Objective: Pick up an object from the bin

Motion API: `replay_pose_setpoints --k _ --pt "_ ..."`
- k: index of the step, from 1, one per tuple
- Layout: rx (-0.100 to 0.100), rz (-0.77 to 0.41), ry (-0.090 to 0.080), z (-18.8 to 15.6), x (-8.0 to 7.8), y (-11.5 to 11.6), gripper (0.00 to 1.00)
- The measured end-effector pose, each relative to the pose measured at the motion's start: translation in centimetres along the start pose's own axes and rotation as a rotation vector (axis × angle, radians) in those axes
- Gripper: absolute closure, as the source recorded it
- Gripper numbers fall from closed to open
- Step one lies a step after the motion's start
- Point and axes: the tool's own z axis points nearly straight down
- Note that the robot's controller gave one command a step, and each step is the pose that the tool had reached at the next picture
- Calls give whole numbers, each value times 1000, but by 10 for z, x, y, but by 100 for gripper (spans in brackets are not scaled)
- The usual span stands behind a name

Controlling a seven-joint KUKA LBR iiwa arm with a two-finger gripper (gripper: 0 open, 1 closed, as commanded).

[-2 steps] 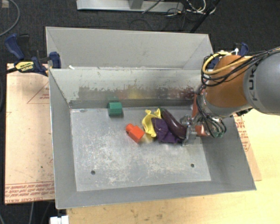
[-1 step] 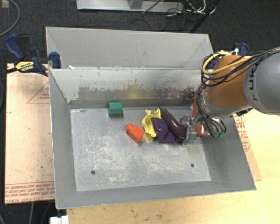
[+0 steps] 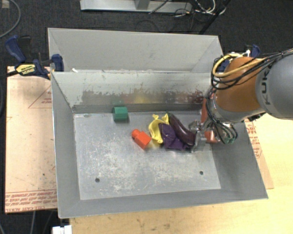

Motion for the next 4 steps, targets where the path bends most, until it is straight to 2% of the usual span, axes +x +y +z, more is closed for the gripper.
replay_pose_setpoints --k 1,4 --pt "-2 0 5 -21 1 1 100" --pt "0 0 -5 -67 -2 1 100"
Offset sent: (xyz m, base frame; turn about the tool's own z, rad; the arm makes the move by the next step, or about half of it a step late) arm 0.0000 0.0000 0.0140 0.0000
